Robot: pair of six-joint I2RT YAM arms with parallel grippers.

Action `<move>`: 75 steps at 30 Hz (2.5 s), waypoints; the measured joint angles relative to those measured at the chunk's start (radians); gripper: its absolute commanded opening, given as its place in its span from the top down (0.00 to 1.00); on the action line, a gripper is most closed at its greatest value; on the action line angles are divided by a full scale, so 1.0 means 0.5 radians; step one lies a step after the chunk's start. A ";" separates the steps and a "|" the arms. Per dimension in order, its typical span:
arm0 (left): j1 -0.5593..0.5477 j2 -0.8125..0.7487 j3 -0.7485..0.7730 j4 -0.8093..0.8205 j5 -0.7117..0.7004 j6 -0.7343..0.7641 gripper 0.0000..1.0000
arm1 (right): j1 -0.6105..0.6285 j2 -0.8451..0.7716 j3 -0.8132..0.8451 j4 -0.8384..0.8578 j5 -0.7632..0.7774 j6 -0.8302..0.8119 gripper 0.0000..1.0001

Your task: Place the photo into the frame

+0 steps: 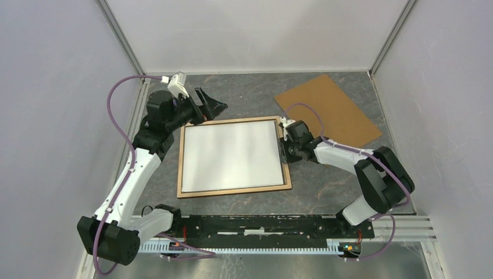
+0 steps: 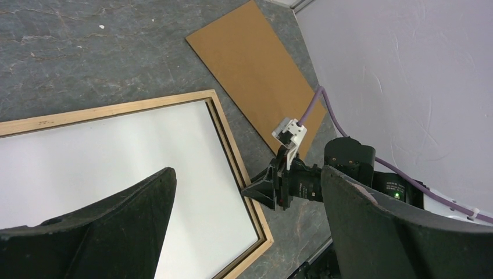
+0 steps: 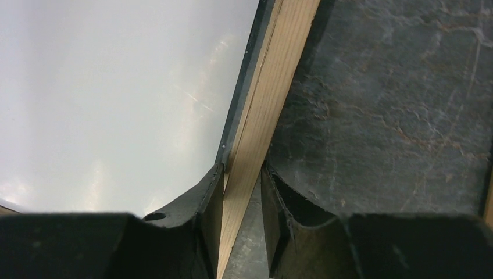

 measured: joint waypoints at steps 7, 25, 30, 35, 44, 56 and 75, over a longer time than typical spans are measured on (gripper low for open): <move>-0.008 0.001 0.000 0.006 0.013 0.000 0.00 | -0.005 -0.118 -0.059 -0.051 0.043 -0.011 0.34; -0.912 0.594 0.003 0.129 -0.290 -0.010 0.00 | -1.247 -0.783 -0.338 -0.060 -0.110 -0.182 0.20; -1.132 0.977 0.024 0.507 -0.364 -0.269 0.02 | -1.644 -0.701 -0.416 0.091 -0.388 -0.117 0.21; -1.259 1.458 0.201 0.851 -0.523 -0.532 0.02 | -1.755 -0.573 -0.495 0.303 -0.557 0.010 0.23; -1.415 2.041 0.683 1.159 -0.822 -0.817 0.03 | -1.751 -0.317 -0.488 0.614 -0.620 0.092 0.24; -1.466 2.193 0.658 1.414 -1.216 -0.951 0.02 | -1.635 -0.343 -0.629 0.863 -0.646 0.149 0.27; -1.478 2.181 0.396 1.659 -1.305 -0.851 0.00 | -1.592 -0.049 0.218 0.376 -0.152 0.082 0.22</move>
